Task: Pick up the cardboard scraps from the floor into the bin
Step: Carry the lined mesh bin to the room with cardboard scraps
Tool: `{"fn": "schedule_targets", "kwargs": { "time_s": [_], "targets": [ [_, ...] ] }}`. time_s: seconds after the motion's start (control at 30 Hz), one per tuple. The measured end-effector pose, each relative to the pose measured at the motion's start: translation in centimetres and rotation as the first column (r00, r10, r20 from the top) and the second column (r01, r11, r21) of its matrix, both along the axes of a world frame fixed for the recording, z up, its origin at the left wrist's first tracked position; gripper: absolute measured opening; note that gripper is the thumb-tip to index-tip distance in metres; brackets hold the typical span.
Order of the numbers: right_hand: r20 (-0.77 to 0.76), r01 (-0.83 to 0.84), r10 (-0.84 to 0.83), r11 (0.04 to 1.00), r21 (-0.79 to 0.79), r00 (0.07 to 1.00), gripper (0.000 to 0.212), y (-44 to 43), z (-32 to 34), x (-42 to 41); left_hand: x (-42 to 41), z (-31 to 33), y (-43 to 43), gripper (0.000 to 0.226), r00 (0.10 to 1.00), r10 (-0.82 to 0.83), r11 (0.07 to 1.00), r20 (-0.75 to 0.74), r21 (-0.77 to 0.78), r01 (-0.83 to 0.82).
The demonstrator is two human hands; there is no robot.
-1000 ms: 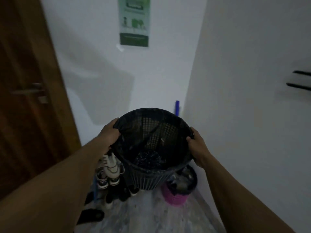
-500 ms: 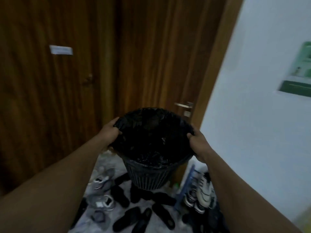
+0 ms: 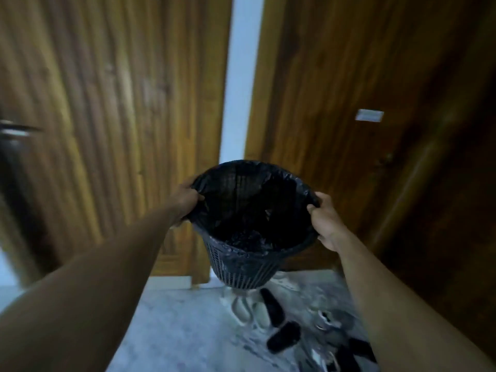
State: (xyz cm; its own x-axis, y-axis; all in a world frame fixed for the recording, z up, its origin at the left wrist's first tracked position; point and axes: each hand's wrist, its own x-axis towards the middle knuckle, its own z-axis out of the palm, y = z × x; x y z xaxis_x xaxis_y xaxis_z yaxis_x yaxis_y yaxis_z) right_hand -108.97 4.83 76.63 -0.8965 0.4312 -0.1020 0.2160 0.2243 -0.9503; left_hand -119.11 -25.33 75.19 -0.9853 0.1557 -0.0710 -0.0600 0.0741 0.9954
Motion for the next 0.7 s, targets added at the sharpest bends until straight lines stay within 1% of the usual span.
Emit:
{"fn": "schedule_targets", "kwargs": {
  "time_s": [0.1,0.2,0.23,0.3,0.37,0.43,0.53,0.6,0.7],
  "targets": [
    [0.013,-0.148,0.148,0.988,0.041,0.989,0.023,-8.5,-0.8,-7.1,-1.5,-0.4,-10.1,0.067,0.986,0.164,0.986,0.024,-0.021,-0.164],
    [0.017,-0.316,0.315,0.947,0.061,0.949,0.021,-17.3,-1.5,-13.2,-1.9,-1.4,-19.8,0.064,0.936,0.351,0.936,0.039,-0.021,-0.35],
    [0.027,-0.383,0.382,0.922,0.055,0.924,0.022,-20.3,-1.7,-15.0,-1.7,-1.6,-22.6,0.064,0.912,0.409,0.913,0.035,-0.021,-0.408],
    [0.04,-0.499,0.498,0.866,0.031,0.866,0.032,-26.3,-2.2,-18.5,-1.3,-2.0,-27.8,0.068,0.87,0.492,0.87,0.035,0.008,-0.492],
    [0.073,-0.583,0.58,0.813,0.018,0.811,0.042,-32.1,-2.6,-21.5,-1.0,-2.4,-32.5,0.071,0.823,0.567,0.823,0.038,0.017,-0.567],
    [0.081,-0.651,0.648,0.759,0.006,0.757,0.044,-37.4,-3.1,-24.1,-0.6,-2.9,-36.8,0.072,0.78,0.625,0.781,0.033,-0.005,-0.625],
    [0.07,-0.747,0.744,0.665,0.009,0.664,0.043,-45.1,-4.2,-27.6,-0.1,-3.7,-42.6,0.073,0.688,0.723,0.69,0.06,-0.022,-0.723],
    [0.073,-0.819,0.819,0.573,-0.037,0.57,0.043,-50.8,-4.7,-29.5,0.9,-3.9,-46.1,0.067,0.603,0.794,0.606,0.076,-0.035,-0.794],
    [0.06,-0.897,0.899,0.437,-0.067,0.434,0.044,-59.1,-5.3,-31.2,2.6,-4.5,-51.1,0.076,0.461,0.884,0.464,0.079,-0.015,-0.886]
  ]
}}
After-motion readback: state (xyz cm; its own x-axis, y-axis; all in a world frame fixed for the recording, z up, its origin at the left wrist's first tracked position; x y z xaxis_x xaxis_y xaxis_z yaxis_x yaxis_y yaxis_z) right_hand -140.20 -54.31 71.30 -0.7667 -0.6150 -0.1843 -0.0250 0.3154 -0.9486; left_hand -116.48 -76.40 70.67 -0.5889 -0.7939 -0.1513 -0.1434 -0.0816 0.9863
